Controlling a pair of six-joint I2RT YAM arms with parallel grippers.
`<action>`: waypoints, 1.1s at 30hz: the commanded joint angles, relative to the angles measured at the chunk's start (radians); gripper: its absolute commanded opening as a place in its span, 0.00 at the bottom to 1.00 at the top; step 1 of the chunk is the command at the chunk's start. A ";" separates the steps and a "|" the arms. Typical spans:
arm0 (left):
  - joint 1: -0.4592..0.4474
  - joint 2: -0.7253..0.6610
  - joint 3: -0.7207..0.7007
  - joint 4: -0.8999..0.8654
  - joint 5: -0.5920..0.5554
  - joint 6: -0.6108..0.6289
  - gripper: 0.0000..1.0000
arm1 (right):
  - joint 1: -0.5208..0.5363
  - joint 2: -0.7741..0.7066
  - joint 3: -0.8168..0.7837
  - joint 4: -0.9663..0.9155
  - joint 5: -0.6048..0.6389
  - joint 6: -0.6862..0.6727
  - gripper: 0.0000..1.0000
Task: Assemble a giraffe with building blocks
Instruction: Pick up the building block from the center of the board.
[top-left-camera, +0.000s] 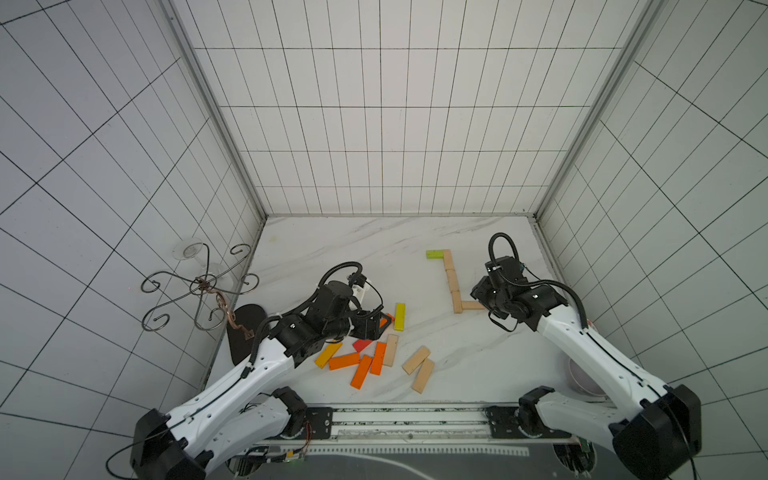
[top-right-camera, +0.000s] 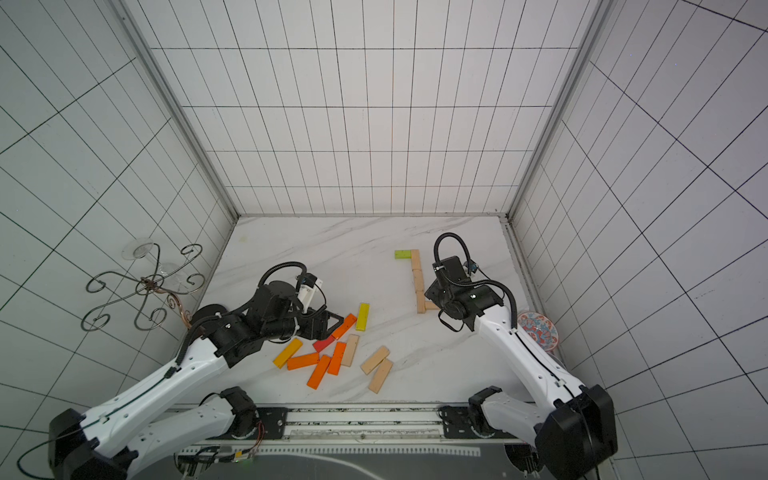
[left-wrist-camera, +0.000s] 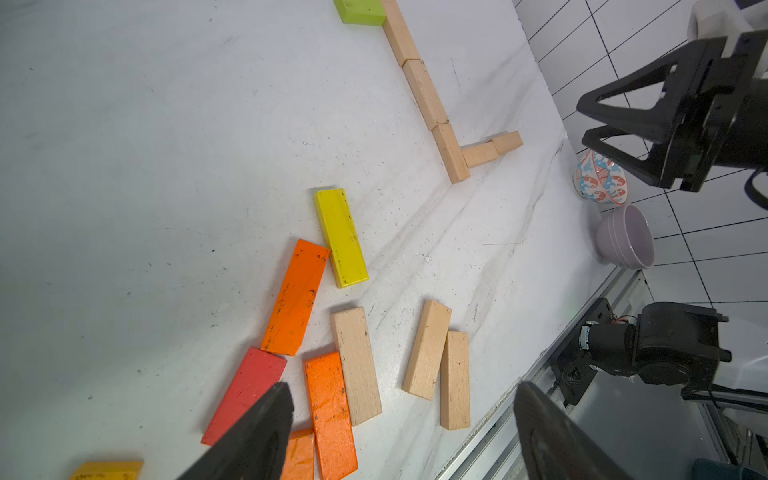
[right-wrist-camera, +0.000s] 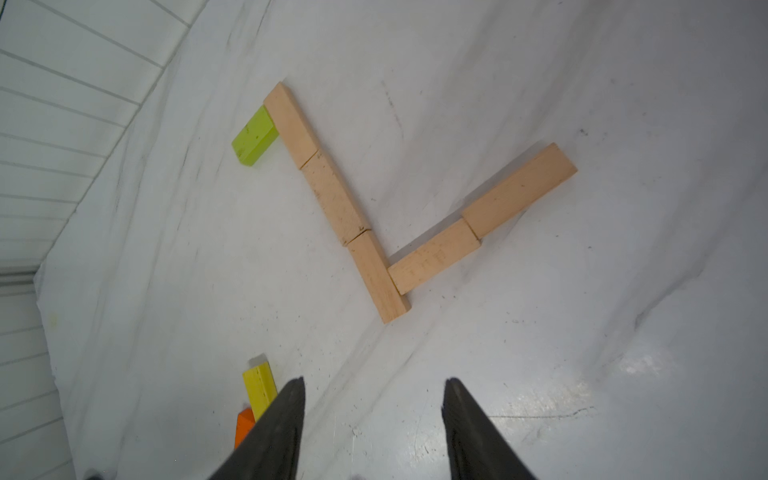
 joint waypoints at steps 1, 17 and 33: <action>0.003 -0.054 -0.016 -0.037 -0.078 -0.034 0.83 | 0.105 0.004 -0.036 -0.033 -0.022 -0.033 0.54; 0.051 -0.183 -0.065 -0.050 -0.090 -0.040 0.84 | 0.585 0.304 0.044 -0.094 -0.053 0.150 0.54; 0.058 -0.202 -0.092 -0.009 -0.039 -0.043 0.84 | 0.666 0.408 0.004 -0.076 -0.187 0.197 0.56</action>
